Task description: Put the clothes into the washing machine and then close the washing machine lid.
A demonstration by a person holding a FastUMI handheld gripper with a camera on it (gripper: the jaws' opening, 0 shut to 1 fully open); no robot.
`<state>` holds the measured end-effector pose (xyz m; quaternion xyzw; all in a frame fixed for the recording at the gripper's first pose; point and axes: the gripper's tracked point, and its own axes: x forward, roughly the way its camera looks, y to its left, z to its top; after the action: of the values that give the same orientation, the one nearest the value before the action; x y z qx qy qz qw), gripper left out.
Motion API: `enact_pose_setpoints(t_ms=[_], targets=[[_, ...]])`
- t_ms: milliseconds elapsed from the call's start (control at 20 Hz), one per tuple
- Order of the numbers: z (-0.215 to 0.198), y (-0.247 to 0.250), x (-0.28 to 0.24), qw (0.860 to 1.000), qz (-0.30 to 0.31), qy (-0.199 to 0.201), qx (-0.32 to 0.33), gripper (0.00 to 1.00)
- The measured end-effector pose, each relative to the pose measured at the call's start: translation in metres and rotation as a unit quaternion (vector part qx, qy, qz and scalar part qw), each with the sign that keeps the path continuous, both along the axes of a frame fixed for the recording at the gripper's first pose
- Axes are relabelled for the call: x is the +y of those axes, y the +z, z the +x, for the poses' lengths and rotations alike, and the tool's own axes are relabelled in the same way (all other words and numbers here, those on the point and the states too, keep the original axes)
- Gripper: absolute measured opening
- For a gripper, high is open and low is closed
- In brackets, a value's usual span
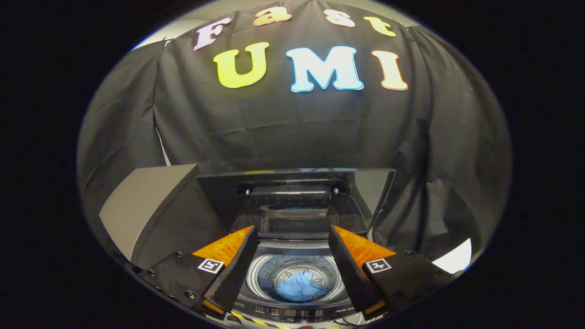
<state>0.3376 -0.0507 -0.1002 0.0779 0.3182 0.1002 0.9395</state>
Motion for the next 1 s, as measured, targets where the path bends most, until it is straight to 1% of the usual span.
enact_pose_setpoints(t_ms=[150, 400, 450, 600, 800, 1000], targets=[[0.013, 0.016, -0.005, 1.000, 0.011, -0.010, -0.014, 0.96], [0.047, 0.042, -0.001, 0.999, 0.028, -0.022, -0.036, 0.96], [0.048, 0.042, 0.002, 0.999, 0.034, -0.022, -0.036, 0.96], [0.076, 0.048, 0.011, 0.998, 0.047, -0.031, -0.037, 0.96], [0.104, 0.037, 0.021, 0.997, 0.059, -0.049, -0.030, 0.96], [0.132, 0.023, 0.025, 0.997, 0.046, -0.059, -0.034, 0.96]])
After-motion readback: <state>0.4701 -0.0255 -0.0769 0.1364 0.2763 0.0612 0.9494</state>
